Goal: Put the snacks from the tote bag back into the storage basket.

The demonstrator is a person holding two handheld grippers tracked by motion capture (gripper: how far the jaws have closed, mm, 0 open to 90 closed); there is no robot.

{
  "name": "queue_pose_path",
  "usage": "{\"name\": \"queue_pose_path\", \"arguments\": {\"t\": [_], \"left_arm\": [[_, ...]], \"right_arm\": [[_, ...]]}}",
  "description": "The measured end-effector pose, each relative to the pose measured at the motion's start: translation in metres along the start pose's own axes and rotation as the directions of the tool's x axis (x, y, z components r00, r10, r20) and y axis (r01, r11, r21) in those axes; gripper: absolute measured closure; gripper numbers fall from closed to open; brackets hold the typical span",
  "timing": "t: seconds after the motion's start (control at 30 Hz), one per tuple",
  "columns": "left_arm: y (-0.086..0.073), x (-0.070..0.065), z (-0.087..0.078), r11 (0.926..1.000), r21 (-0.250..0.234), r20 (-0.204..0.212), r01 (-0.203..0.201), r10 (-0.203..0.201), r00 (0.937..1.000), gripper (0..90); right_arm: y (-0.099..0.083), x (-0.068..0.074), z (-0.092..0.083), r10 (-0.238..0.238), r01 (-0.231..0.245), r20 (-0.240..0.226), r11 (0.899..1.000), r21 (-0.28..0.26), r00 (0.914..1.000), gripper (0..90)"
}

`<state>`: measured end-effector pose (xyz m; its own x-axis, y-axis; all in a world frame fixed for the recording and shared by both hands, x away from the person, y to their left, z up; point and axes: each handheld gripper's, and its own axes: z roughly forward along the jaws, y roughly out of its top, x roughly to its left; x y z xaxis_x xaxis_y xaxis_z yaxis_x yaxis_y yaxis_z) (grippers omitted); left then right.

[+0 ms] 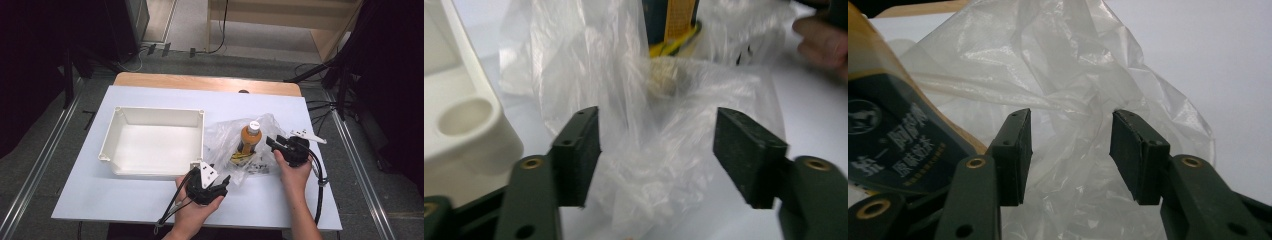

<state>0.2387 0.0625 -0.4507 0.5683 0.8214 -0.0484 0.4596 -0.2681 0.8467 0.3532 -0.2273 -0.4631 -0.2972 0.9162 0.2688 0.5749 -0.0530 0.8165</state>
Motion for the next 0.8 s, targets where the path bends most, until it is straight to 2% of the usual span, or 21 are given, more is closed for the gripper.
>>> {"name": "queue_pose_path", "arguments": {"t": [0.07,0.1,0.13,0.17,0.2,0.23,0.27,0.3,0.4,0.47,0.53,0.67,0.73,0.8], "left_arm": [[0.003,0.000,0.000,0.9999,-0.013,0.004,0.009,-0.009,1.0000,30.6],[0.004,0.000,0.003,1.0000,-0.001,0.005,0.008,-0.008,1.0000,30.5],[0.004,0.000,0.006,0.9999,0.017,-0.002,0.004,-0.004,1.0000,30.6],[0.003,-0.001,0.009,0.9994,0.035,-0.017,0.002,-0.001,0.9999,33.5],[0.002,0.000,0.013,0.9987,0.052,-0.030,-0.002,0.004,0.9995,38.0],[0.001,0.000,0.015,0.9973,0.073,-0.042,-0.006,0.009,0.9991,45.5],[0.000,0.001,0.017,0.9963,0.086,-0.044,0.000,0.003,0.9990,53.6],[-0.001,0.003,0.019,0.9952,0.098,-0.027,0.011,-0.008,0.9996,63.1],[-0.004,0.009,0.022,0.9903,0.136,0.006,0.025,-0.026,0.9996,83.2],[-0.005,0.013,0.023,0.9885,0.148,0.022,0.033,-0.036,0.9991,90.0],[-0.005,0.015,0.022,0.9869,0.160,0.013,0.025,-0.027,0.9995,90.0],[-0.007,0.018,0.021,0.9839,0.178,0.022,0.019,-0.024,0.9995,90.0],[-0.008,0.018,0.020,0.9827,0.185,0.022,0.002,-0.007,0.9997,90.0],[-0.008,0.019,0.019,0.9833,0.182,0.030,0.003,-0.009,0.9995,90.0]], "right_arm": [[-0.001,0.003,-0.001,-0.020,0.020,0.008,1.000,-0.008,0.9998,53.1],[-0.001,0.005,-0.001,-0.029,0.029,0.016,1.000,-0.002,0.9995,53.9],[-0.002,0.006,-0.001,-0.045,0.045,0.024,0.999,0.003,0.9987,57.0],[-0.003,0.007,0.000,-0.054,0.053,0.030,0.998,0.016,0.9981,64.0],[-0.004,0.007,0.000,-0.061,0.060,0.020,0.998,0.030,0.9979,71.7],[-0.005,0.006,0.001,-0.059,0.059,-0.009,0.997,0.049,0.9982,78.4],[-0.006,0.006,0.002,-0.053,0.054,-0.025,0.996,0.065,0.9983,84.7],[-0.007,0.006,0.003,-0.062,0.063,-0.014,0.995,0.080,0.9980,88.0],[-0.011,0.007,0.004,-0.106,0.104,0.019,0.989,0.103,0.9941,90.0],[-0.013,0.004,0.005,-0.099,0.094,0.037,0.989,0.116,0.9944,90.0],[-0.012,0.001,0.004,-0.091,0.084,0.050,0.989,0.125,0.9946,90.0],[-0.013,-0.006,0.003,-0.088,0.075,0.089,0.987,0.142,0.9921,90.0],[-0.013,-0.008,0.003,-0.083,0.069,0.091,0.987,0.143,0.9924,90.0],[-0.014,-0.007,0.003,-0.092,0.078,0.093,0.986,0.146,0.9914,90.0]]}}
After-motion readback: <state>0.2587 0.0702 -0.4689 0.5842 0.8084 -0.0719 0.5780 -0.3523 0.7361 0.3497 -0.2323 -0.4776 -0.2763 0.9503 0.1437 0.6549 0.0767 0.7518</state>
